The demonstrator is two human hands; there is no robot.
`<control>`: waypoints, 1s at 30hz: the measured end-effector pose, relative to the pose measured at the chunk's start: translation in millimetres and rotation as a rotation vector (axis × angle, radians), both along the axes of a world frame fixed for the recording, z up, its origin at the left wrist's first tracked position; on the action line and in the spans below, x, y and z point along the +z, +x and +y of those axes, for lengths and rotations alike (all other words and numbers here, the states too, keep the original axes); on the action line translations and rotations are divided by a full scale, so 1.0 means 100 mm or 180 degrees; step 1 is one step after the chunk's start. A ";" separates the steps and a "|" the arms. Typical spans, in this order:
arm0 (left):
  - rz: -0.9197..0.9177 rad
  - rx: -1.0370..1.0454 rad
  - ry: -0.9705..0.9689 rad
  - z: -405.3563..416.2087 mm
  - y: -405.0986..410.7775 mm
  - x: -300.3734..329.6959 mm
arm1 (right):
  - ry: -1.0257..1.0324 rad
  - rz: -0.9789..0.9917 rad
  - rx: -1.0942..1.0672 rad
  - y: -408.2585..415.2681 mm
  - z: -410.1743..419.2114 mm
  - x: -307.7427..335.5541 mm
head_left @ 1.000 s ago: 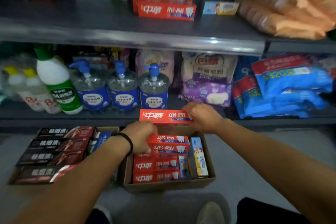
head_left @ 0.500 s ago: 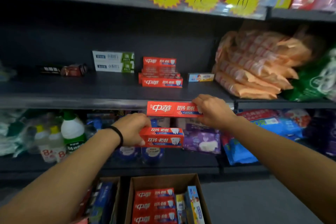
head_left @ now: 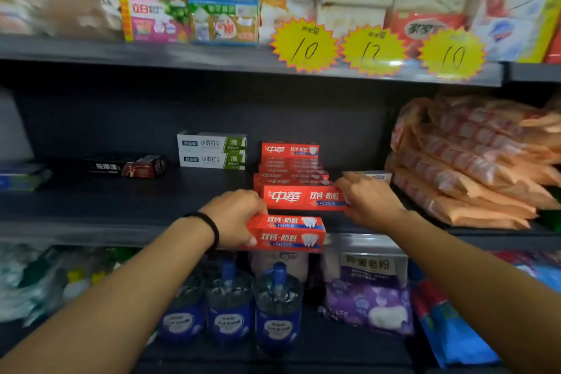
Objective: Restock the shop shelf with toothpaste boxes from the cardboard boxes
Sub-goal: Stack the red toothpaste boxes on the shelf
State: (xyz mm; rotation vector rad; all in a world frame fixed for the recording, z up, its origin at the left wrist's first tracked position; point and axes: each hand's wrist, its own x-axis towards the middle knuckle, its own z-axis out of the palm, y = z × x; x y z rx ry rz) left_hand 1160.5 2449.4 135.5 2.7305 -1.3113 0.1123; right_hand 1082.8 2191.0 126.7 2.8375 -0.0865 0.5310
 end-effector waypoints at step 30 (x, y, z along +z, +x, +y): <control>0.0014 0.0247 0.0023 -0.09 0.81 -0.06 | -0.0261 0.0359 0.0425 1.01 -0.18 -0.43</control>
